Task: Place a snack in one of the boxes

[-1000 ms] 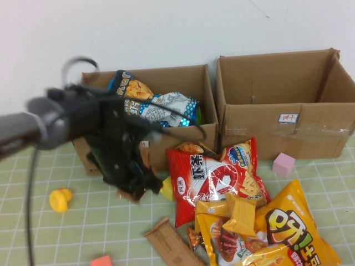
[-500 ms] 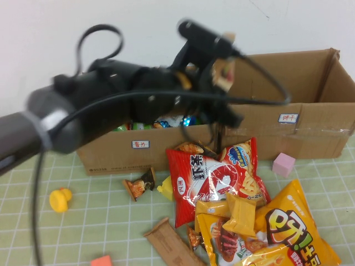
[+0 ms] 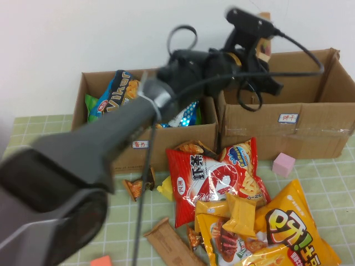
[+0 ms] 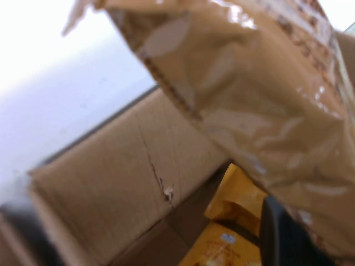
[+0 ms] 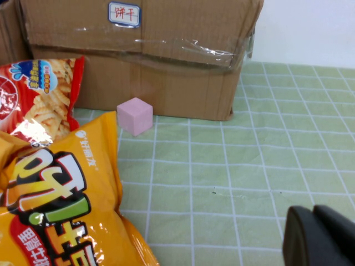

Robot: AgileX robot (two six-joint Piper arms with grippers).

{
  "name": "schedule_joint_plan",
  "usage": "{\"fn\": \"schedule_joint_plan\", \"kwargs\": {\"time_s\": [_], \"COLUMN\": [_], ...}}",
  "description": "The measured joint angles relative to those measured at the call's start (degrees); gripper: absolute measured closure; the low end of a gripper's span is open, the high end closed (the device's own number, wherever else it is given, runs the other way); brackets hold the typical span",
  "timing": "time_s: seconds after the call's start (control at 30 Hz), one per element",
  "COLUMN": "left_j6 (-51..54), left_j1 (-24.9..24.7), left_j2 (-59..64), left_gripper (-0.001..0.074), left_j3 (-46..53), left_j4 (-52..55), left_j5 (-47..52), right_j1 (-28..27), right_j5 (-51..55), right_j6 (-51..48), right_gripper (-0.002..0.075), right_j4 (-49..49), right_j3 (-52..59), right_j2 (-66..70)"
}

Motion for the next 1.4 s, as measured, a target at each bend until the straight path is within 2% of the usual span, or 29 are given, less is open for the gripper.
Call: {"fn": "schedule_joint_plan", "kwargs": {"time_s": [0.13, 0.27, 0.37, 0.4, 0.43, 0.5, 0.57, 0.67, 0.73, 0.87, 0.93, 1.2, 1.4], "left_j6": [0.0, -0.1, 0.0, 0.0, 0.0, 0.0, 0.0, 0.0, 0.0, 0.6, 1.8, 5.1, 6.4], "left_j1": [0.0, 0.1, 0.4, 0.5, 0.9, 1.2, 1.7, 2.2, 2.5, 2.5, 2.5, 2.5, 0.1], "left_j2": [7.6, 11.6, 12.1, 12.1, 11.9, 11.0, 9.6, 5.8, 2.7, -3.7, -6.5, -14.0, -18.0], "left_gripper": [0.0608, 0.059, 0.046, 0.04, 0.0303, 0.0243, 0.0232, 0.0296, 0.0388, 0.0635, 0.0693, 0.0731, 0.0735], "left_j3": [-8.3, -12.6, -13.6, -13.7, -14.3, -14.3, -14.3, -14.3, -14.3, -14.6, -14.7, -14.7, -10.2], "left_j4": [0.0, 0.0, -0.1, -0.1, -0.1, 0.3, 0.8, 2.9, 4.8, 9.9, 11.8, 16.7, 17.8], "left_j5": [3.1, 7.4, 9.1, 9.5, 10.4, 11.9, 13.5, 16.5, 19.2, 25.4, 28.1, 40.9, 42.8], "right_j1": [0.0, 0.0, 0.0, 0.0, 0.0, 0.0, 0.0, 0.0, 0.0, 0.0, 0.0, 0.0, 0.0], "right_j5": [0.0, 0.0, 0.0, 0.0, 0.0, 0.0, 0.0, 0.0, 0.0, 0.0, 0.0, 0.0, 0.0], "right_j6": [0.0, 0.0, 0.0, 0.0, 0.0, 0.0, 0.0, 0.0, 0.0, 0.0, 0.0, 0.0, 0.0], "right_gripper": [0.0728, 0.0728, 0.0728, 0.0728, 0.0728, 0.0728, 0.0728, 0.0728, 0.0728, 0.0728, 0.0728, 0.0728, 0.0728], "right_j4": [0.0, 0.0, 0.0, 0.0, 0.0, 0.0, 0.0, 0.0, 0.0, 0.0, 0.0, 0.0, 0.0], "right_j3": [0.0, 0.0, 0.0, 0.0, 0.0, 0.0, 0.0, 0.0, 0.0, 0.0, 0.0, 0.0, 0.0], "right_j2": [0.0, 0.0, 0.0, 0.0, 0.0, 0.0, 0.0, 0.0, 0.0, 0.0, 0.0, 0.0, 0.0]}}
